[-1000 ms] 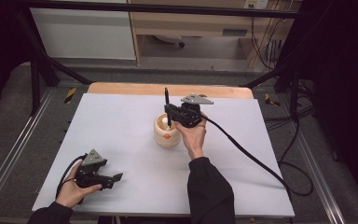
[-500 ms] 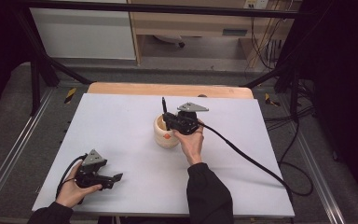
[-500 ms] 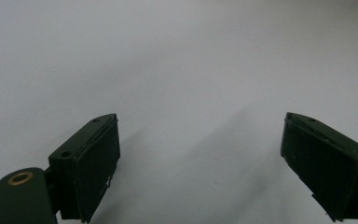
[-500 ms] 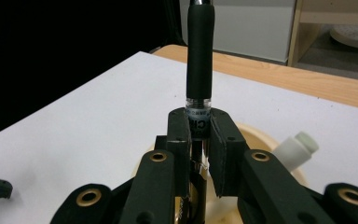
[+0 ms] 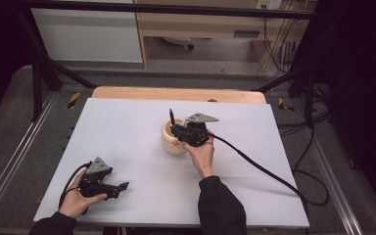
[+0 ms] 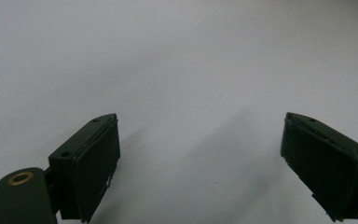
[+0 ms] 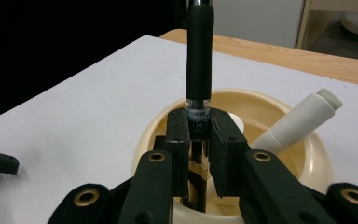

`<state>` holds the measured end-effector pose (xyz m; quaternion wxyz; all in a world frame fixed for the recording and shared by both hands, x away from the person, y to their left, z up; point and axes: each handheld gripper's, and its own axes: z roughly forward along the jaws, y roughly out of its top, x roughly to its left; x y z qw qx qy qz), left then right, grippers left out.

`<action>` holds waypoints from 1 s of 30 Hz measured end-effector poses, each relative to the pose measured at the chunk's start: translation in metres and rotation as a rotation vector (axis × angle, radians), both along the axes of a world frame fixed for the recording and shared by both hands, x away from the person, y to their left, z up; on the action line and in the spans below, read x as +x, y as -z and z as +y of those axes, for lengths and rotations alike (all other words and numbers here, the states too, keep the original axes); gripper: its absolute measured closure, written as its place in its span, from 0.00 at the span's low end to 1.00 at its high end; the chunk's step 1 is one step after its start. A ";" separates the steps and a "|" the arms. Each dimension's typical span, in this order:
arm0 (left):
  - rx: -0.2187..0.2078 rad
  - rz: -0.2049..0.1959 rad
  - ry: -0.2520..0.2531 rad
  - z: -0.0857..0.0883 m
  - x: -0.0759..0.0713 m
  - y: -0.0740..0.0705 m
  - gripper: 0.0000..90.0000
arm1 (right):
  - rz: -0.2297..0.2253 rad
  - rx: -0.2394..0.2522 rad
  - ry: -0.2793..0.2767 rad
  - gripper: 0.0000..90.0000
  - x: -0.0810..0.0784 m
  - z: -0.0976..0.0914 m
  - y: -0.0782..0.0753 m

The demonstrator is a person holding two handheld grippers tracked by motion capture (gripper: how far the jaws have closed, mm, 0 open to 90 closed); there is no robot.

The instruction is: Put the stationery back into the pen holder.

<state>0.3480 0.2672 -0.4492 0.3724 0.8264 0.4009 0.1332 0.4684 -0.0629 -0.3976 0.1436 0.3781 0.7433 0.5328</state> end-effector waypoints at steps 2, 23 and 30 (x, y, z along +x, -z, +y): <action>0.000 0.000 0.000 0.000 0.000 0.000 0.13 | -0.004 0.003 -0.001 0.84 -0.002 -0.001 -0.002; 0.003 0.003 -0.001 -0.001 0.001 0.001 0.13 | 0.034 -0.108 0.005 0.12 -0.043 -0.063 -0.045; -0.001 0.007 -0.003 -0.001 0.001 0.002 0.12 | 0.075 -0.170 -0.001 0.02 -0.057 -0.088 -0.034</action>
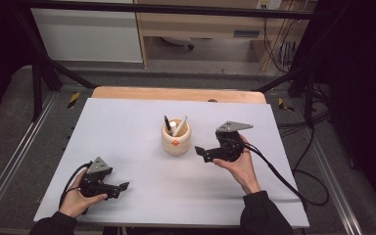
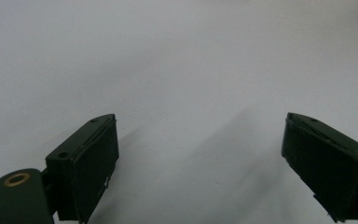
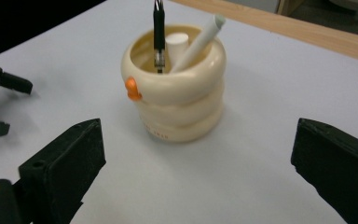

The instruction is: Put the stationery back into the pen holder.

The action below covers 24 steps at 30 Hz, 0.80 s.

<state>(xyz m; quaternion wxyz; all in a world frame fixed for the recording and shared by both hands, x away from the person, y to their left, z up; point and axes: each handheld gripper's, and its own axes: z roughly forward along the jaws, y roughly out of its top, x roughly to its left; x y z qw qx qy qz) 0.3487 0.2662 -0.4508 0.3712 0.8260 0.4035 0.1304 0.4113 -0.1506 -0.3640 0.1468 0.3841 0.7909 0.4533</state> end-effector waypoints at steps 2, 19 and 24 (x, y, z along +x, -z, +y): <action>0.002 0.001 0.002 -0.001 0.000 0.000 0.12 | 0.017 -0.010 0.000 0.01 -0.004 -0.008 0.005; 0.009 -0.008 0.019 -0.001 0.000 0.001 0.11 | 0.075 -0.034 0.011 0.01 -0.028 -0.062 0.057; 0.010 -0.011 0.021 -0.001 -0.001 0.002 0.11 | 0.091 -0.049 0.003 0.01 -0.036 -0.074 0.069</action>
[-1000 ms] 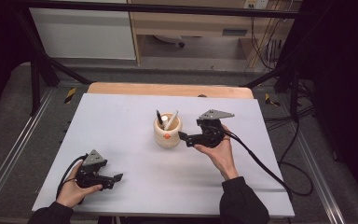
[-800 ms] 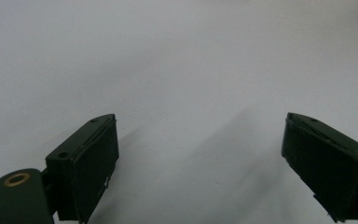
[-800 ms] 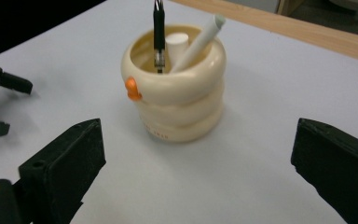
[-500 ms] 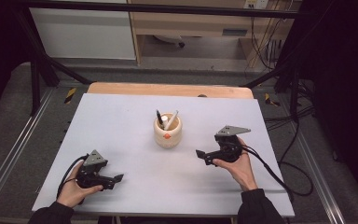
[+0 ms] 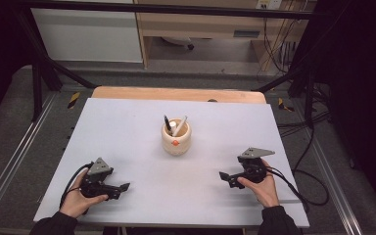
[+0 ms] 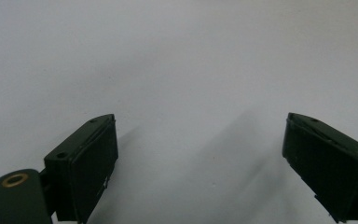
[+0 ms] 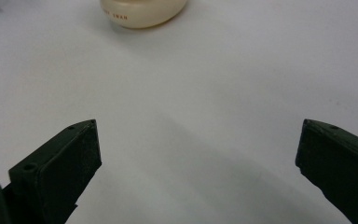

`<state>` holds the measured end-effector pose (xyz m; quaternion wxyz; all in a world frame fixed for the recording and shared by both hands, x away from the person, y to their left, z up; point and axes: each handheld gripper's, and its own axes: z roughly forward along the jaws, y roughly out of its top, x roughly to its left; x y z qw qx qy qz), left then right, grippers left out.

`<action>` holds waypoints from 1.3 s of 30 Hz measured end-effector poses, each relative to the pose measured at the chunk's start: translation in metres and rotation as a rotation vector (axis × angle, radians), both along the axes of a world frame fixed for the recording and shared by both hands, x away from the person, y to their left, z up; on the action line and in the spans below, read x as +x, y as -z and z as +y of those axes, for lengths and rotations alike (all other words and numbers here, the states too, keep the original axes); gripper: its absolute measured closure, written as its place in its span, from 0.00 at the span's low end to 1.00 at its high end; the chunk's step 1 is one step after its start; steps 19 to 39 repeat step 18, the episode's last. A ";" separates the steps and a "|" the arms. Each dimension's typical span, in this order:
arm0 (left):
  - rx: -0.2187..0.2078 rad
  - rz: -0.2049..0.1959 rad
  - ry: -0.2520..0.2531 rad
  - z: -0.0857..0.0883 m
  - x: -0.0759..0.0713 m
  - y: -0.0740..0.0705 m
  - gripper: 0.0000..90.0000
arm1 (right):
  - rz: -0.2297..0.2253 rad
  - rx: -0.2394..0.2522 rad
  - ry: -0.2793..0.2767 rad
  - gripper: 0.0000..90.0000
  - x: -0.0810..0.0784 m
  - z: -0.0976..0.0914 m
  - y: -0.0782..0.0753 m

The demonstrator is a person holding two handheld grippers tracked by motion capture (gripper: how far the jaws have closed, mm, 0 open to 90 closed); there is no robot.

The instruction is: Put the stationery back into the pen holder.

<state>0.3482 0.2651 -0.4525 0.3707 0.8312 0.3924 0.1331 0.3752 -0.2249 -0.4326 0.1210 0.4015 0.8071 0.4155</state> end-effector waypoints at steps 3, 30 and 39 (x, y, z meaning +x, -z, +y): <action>0.000 -0.002 0.002 0.000 0.000 0.000 0.11 | -0.001 0.005 -0.011 0.01 -0.004 -0.008 0.005; 0.001 -0.005 0.004 0.000 0.000 0.000 0.11 | 0.022 0.007 -0.009 0.01 -0.017 -0.027 0.016; 0.001 -0.005 0.004 0.000 0.000 0.000 0.11 | 0.022 0.007 -0.009 0.01 -0.017 -0.027 0.016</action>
